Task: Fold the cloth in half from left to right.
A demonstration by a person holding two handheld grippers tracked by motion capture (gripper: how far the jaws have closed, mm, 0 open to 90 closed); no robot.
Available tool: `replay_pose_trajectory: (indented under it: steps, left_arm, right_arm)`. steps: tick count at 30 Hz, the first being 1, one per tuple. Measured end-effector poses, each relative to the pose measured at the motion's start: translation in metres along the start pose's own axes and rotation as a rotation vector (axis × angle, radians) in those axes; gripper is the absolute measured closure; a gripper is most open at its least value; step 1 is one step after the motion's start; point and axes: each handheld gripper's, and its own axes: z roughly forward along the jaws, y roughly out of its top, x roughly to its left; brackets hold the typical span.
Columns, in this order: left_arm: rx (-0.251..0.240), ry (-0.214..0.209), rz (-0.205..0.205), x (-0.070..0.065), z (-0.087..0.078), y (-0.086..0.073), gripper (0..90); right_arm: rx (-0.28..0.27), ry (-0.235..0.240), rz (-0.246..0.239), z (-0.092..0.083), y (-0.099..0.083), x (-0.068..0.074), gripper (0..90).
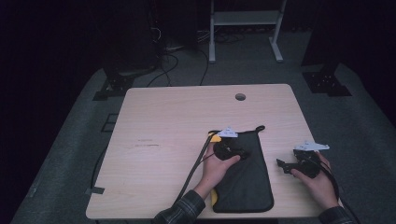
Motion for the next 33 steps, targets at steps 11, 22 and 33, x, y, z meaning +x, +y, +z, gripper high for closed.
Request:
replay_pose_trajectory:
  steps: [11,22,33]
  left_arm:
    - [0.056,-0.012,-0.003,-0.002,0.03,0.001,85.2]
    - [0.084,-0.035,-0.005,-0.003,0.049,0.0,76.8]
    - [0.056,0.028,0.069,-0.009,0.007,0.013,54.9]
  right_arm:
    - [0.0,0.002,-0.001,0.0,0.0,0.0,13.9]
    - [0.001,0.003,-0.002,0.0,0.0,0.0,13.9]
    - [0.001,0.004,-0.001,0.0,0.0,0.0,14.0]
